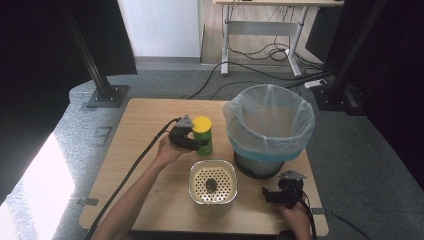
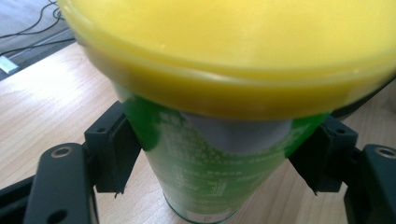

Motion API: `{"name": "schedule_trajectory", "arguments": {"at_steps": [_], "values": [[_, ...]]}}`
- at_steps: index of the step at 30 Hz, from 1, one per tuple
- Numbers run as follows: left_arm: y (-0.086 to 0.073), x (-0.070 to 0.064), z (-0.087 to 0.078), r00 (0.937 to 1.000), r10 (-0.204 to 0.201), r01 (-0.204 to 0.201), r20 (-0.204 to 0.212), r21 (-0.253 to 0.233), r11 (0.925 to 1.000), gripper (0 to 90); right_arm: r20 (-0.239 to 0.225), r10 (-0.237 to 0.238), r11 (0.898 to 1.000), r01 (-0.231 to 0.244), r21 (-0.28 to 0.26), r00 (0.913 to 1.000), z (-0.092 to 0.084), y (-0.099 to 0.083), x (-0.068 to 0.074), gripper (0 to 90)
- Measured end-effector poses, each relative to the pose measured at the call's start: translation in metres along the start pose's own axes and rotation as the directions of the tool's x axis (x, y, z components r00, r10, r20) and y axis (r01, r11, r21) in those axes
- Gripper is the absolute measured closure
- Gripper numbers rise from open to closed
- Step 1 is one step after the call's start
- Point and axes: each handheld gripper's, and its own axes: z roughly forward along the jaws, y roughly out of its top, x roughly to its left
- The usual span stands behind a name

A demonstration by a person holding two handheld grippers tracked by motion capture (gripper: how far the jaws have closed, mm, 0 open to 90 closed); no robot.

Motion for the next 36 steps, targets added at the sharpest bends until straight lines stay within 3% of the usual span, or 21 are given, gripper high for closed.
{"name": "schedule_trajectory", "arguments": {"at_steps": [5, 9, 19, 29, 36], "values": [[0.015, -0.003, -0.012, 0.9998, 0.016, -0.016, -0.013, -0.009, 0.9998, 24.2, 0.000, 0.000, 1.000, 0.000, 0.000, 1.0000, 0.000, 0.000, 0.000, 0.0], [0.029, 0.001, -0.026, 0.9998, -0.016, 0.016, -0.010, -0.046, 0.9988, 24.2, 0.000, 0.000, 1.000, 0.000, 0.000, 1.0000, 0.000, 0.000, 0.000, 0.0], [0.055, 0.011, -0.052, 0.9995, -0.027, 0.026, -0.018, -0.050, 0.9984, 24.2, 0.000, 0.000, 1.000, 0.000, 0.000, 1.0000, 0.000, 0.000, 0.000, 0.0], [0.074, 0.009, -0.066, 0.9997, 0.005, -0.006, -0.024, -0.023, 0.9997, 24.2, 0.000, 0.001, 1.000, -0.001, 0.000, 1.0000, 0.000, 0.000, 0.000, 0.0], [0.098, 0.004, -0.079, 0.9992, 0.038, -0.039, -0.009, -0.024, 0.9990, 24.2, 0.000, 0.001, 1.000, -0.001, 0.000, 1.0000, 0.000, 0.000, 0.000, 0.0]]}}
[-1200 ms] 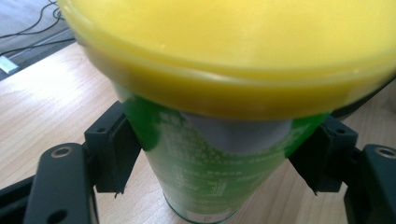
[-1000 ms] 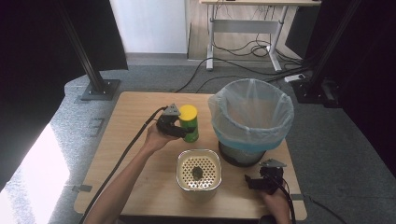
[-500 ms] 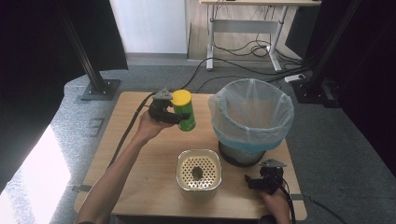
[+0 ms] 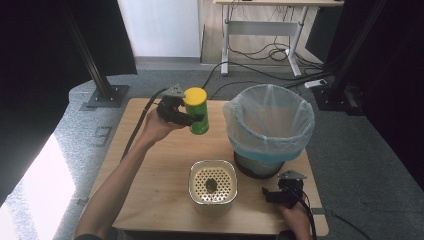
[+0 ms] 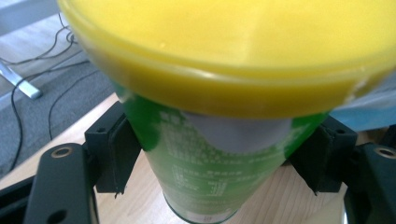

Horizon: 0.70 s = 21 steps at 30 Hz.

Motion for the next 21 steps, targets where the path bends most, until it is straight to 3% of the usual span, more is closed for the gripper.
{"name": "schedule_trajectory", "arguments": {"at_steps": [8, 16, 21], "values": [[0.022, -0.003, -0.009, 0.9997, 0.020, -0.020, 0.015, 0.006, 0.9998, 24.2, 0.001, 0.001, 1.000, -0.001, 0.000, 1.0000, 0.000, 0.000, 0.000, 0.0], [0.040, -0.004, -0.015, 0.9983, 0.005, -0.005, 0.058, -0.006, 1.0000, 24.2, 0.000, 0.001, 1.000, -0.001, 0.000, 1.0000, 0.000, 0.000, 0.000, 0.0], [0.054, -0.007, -0.018, 0.9981, 0.026, -0.026, 0.057, -0.001, 0.9997, 24.3, 0.000, 0.000, 1.000, 0.000, 0.002, 1.0000, 0.000, 0.000, 0.000, 0.0]]}}
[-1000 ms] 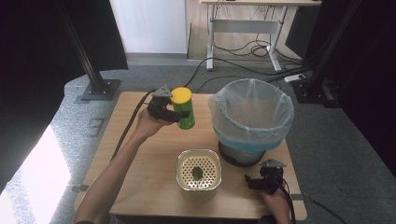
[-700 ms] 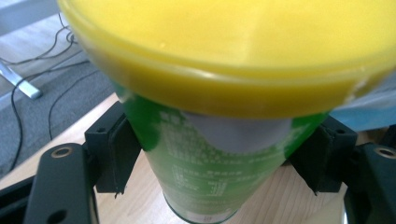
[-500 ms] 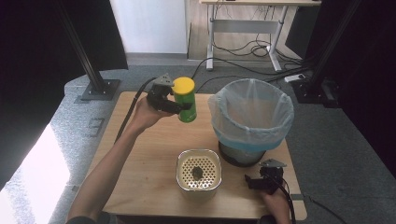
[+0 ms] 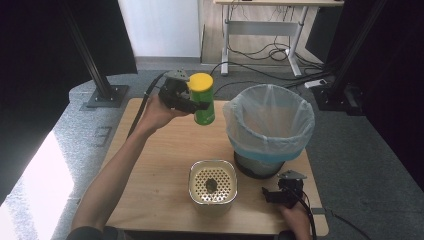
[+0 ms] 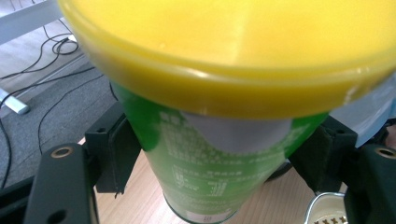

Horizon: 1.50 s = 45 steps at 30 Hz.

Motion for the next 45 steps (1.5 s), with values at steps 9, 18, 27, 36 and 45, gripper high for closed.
{"name": "schedule_trajectory", "arguments": {"at_steps": [9, 18, 27, 36, 45], "values": [[0.026, -0.007, -0.003, 0.9997, 0.011, -0.011, 0.021, -0.003, 0.9999, 24.2, 0.000, 0.000, 1.000, 0.000, 0.000, 1.0000, 0.000, 0.000, 0.000, 0.0], [0.051, -0.011, -0.007, 0.9994, 0.021, -0.021, 0.029, -0.017, 0.9996, 24.2, -0.002, -0.002, 1.000, 0.002, 0.000, 1.0000, 0.000, 0.000, 0.000, 0.0], [0.076, -0.022, 0.001, 0.9978, 0.039, -0.038, 0.052, -0.035, 0.9987, 24.2, -0.001, 0.000, 1.000, 0.000, -0.001, 1.0000, 0.000, 0.000, 0.000, 0.0], [0.092, -0.037, 0.018, 0.9937, 0.065, -0.062, 0.091, -0.041, 0.9972, 24.2, -0.001, 0.004, 1.000, -0.004, 0.000, 1.0000, 0.000, 0.000, 0.000, 0.0], [0.104, -0.057, 0.040, 0.9872, 0.092, -0.086, 0.131, -0.051, 0.9950, 24.2, -0.001, 0.002, 1.000, -0.002, -0.001, 1.0000, 0.000, 0.000, 0.000, 0.0]]}}
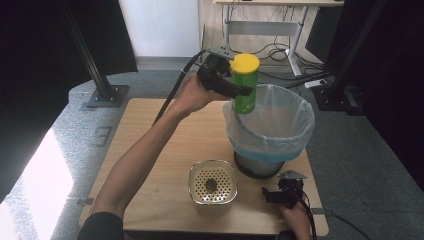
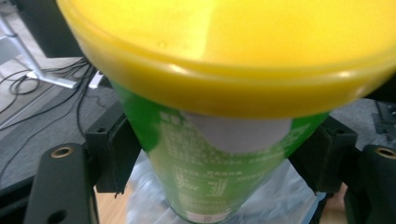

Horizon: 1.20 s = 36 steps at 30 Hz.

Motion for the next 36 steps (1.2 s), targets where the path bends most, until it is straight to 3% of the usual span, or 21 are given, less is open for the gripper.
{"name": "schedule_trajectory", "arguments": {"at_steps": [13, 22, 29, 36], "values": [[-0.005, -0.007, 0.047, 0.9996, -0.008, 0.007, 0.028, 0.008, 0.9999, 24.2, 0.000, 0.001, 1.000, -0.001, 0.000, 1.0000, 0.000, 0.000, 0.000, 0.0], [-0.016, -0.014, 0.077, 0.9997, 0.023, -0.024, 0.009, 0.061, 0.9979, 24.1, -0.003, -0.004, 1.000, 0.004, 0.001, 1.0000, 0.000, 0.000, 0.000, 0.0], [-0.025, -0.016, 0.094, 0.9994, 0.036, -0.035, -0.003, 0.128, 0.9911, 23.8, -0.004, -0.006, 1.000, 0.006, 0.002, 1.0000, 0.000, 0.000, 0.000, 0.0], [-0.026, -0.014, 0.097, 0.9997, 0.016, -0.013, -0.018, 0.129, 0.9916, 1.6, -0.006, -0.008, 1.000, 0.008, 0.001, 1.0000, 0.000, 0.000, 0.000, 0.0]]}}
